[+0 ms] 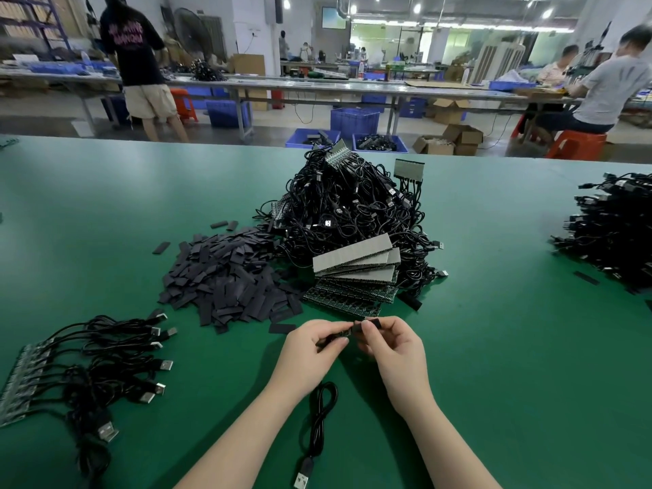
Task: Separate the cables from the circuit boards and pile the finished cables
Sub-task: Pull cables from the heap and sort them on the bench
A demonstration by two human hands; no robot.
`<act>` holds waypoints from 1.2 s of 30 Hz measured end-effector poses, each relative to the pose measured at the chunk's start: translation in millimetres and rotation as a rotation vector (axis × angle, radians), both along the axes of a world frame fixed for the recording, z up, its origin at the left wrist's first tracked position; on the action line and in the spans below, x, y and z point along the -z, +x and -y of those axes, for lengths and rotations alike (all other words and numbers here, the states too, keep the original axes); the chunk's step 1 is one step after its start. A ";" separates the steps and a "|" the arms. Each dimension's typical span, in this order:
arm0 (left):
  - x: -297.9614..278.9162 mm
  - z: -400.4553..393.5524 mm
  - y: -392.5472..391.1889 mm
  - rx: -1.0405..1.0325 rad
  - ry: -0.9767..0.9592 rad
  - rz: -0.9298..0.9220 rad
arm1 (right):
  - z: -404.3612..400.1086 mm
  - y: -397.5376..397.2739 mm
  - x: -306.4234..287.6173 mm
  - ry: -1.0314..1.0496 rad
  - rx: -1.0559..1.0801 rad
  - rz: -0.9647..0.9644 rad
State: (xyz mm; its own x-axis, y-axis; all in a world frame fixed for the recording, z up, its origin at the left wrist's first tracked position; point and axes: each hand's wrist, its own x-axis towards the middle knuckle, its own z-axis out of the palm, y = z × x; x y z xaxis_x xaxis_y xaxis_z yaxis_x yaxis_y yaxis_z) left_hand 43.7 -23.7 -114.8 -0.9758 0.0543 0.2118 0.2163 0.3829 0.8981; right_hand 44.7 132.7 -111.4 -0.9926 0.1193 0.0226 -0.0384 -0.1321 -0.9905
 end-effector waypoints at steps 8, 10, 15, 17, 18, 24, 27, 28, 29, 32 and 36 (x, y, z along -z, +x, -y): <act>0.1 -0.1 0.7 -0.015 -0.001 -0.002 | -0.2 1.4 0.6 0.018 -0.010 -0.014; 1.2 -0.6 0.1 -0.012 0.000 0.002 | -0.1 1.2 0.9 -0.013 -0.009 -0.007; 2.5 -0.2 -0.8 -0.006 -0.004 0.016 | 0.0 1.1 1.4 -0.019 -0.007 0.000; 2.3 -0.5 -0.2 -0.004 -0.004 0.017 | 0.3 1.5 1.2 -0.016 -0.006 -0.002; 1.8 -0.7 0.2 -0.004 -0.003 0.012 | 0.4 1.6 1.2 -0.013 -0.008 -0.004; 0.0 -1.4 0.7 -0.002 0.016 0.006 | 1.5 1.3 -1.1 -0.025 0.026 -0.014; -0.4 -0.9 1.0 -0.003 0.027 0.005 | 0.7 1.8 -1.5 -0.030 0.023 -0.009; -0.8 -0.7 1.0 -0.002 0.025 0.003 | 0.8 1.9 -1.3 -0.025 0.019 -0.007; -1.0 -0.6 1.0 -0.002 0.024 0.002 | 0.8 2.0 -1.0 -0.022 0.018 -0.005; -0.6 -1.0 0.9 -0.002 0.039 0.011 | 1.0 1.7 -0.6 0.002 0.022 -0.007; 0.4 -0.6 1.1 -0.002 0.041 0.026 | 0.3 2.1 0.7 0.045 0.016 -0.008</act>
